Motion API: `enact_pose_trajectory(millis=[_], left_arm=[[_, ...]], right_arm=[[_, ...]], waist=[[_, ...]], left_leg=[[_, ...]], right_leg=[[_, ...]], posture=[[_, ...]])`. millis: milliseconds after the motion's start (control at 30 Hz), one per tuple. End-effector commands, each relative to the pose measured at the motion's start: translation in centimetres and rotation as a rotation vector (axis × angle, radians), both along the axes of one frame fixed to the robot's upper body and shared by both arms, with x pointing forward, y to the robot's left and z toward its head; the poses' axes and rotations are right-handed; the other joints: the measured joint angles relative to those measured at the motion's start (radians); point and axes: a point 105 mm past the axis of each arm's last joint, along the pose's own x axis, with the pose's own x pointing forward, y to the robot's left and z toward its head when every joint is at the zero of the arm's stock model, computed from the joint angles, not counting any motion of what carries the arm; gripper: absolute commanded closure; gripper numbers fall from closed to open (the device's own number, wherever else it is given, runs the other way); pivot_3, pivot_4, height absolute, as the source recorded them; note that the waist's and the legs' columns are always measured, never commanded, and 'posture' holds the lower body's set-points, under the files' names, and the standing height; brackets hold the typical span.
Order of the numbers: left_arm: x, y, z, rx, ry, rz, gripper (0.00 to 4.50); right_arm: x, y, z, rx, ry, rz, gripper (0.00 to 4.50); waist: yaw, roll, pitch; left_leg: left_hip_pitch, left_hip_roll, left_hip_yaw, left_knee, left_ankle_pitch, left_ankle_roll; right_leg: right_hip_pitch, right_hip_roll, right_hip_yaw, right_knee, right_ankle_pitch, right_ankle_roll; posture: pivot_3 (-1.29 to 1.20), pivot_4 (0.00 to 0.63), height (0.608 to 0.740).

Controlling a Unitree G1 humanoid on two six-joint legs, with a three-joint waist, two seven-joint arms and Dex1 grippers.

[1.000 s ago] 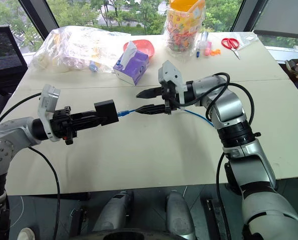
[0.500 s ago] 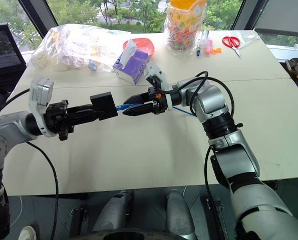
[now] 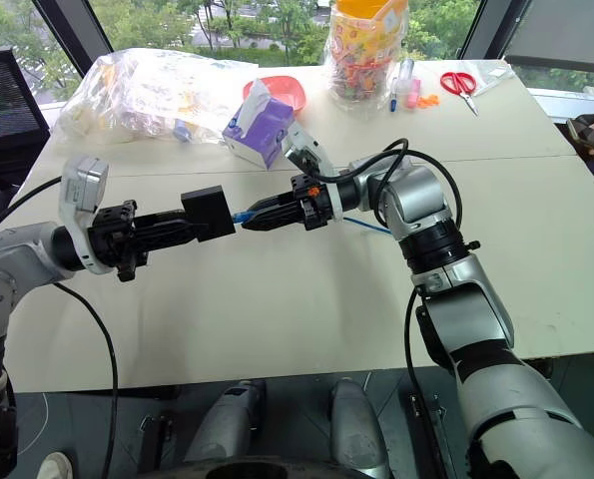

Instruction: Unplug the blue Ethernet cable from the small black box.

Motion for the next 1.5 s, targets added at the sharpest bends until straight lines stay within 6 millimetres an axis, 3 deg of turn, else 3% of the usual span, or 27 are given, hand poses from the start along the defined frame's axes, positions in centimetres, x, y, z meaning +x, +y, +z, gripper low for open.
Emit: enact_pose_trajectory(millis=[33,100,600,700,800,833,1200,1333,1500], left_arm=[[-0.1,-0.2,0.8,0.002,-0.050,-0.005,4.05],[-0.1,-0.2,0.9,0.000,-0.051,-0.005,4.05],[-0.1,-0.4,0.8,-0.003,-0.056,-0.006,4.05],[-0.1,-0.4,0.8,-0.001,-0.058,-0.007,4.05],[-0.1,-0.4,0.7,0.002,-0.058,-0.009,4.05],[-0.2,-0.4,0.7,0.003,-0.059,-0.010,4.05],[-0.7,-0.4,0.5,0.036,-0.058,-0.025,4.05],[-1.0,0.0,0.5,0.054,-0.060,-0.023,4.05],[-1.4,0.7,0.8,0.065,-0.060,-0.010,4.05]], right_arm=[[-1.0,0.7,2.2,0.044,-0.045,0.067,2.93],[-1.0,0.8,2.4,0.053,-0.037,0.065,2.12],[-1.7,1.1,2.5,0.058,0.006,0.098,2.12],[-1.9,1.1,2.4,0.054,0.007,0.105,2.97],[-1.9,1.1,2.4,0.053,0.007,0.107,4.40],[-1.9,1.1,2.4,0.053,0.007,0.107,4.49],[-1.3,0.8,1.9,0.042,-0.001,0.079,4.49],[0.9,-0.9,1.0,0.021,-0.020,-0.038,4.49],[5.5,-5.9,-0.4,-0.008,-0.062,-0.338,4.49]], waist=[[0.000,0.000,0.000],[0.000,0.000,0.000],[0.000,0.000,0.000],[0.000,0.000,0.000],[0.000,0.000,0.000],[0.000,0.000,0.000],[-0.001,0.000,0.000],[0.000,0.000,0.000],[0.010,0.000,0.000]], left_leg=[[0.000,0.000,0.000,0.000,0.000,0.000],[0.000,0.000,0.000,0.000,0.000,0.000],[0.000,0.000,0.000,0.000,0.000,0.000],[0.000,0.000,0.000,0.001,0.000,0.000],[0.000,0.000,0.000,0.001,0.000,0.000],[0.000,0.000,0.000,0.001,0.000,0.000],[0.000,0.000,0.000,0.002,0.000,0.000],[0.000,0.000,0.000,0.002,0.000,0.000],[-0.001,-0.001,0.000,0.004,0.000,0.000]], right_leg=[[0.000,0.000,0.000,0.000,0.000,0.000],[0.000,0.000,0.000,0.000,0.000,0.000],[0.000,0.000,0.000,0.001,0.000,0.000],[0.000,0.000,0.000,0.001,0.000,0.000],[0.000,0.000,0.000,0.001,0.000,0.000],[0.000,0.000,0.000,0.001,0.000,0.000],[0.000,0.000,0.000,0.002,0.000,0.000],[0.000,0.000,0.000,0.002,0.000,0.000],[0.001,0.000,0.000,0.002,0.000,0.000]], posture=[[0.00,0.150,0.726],[0.00,0.150,0.726],[0.00,0.150,0.726],[0.00,0.150,0.726],[0.00,0.150,0.726],[0.00,0.150,0.726],[0.00,0.150,0.726],[0.00,0.150,0.726],[0.00,0.150,0.726]])
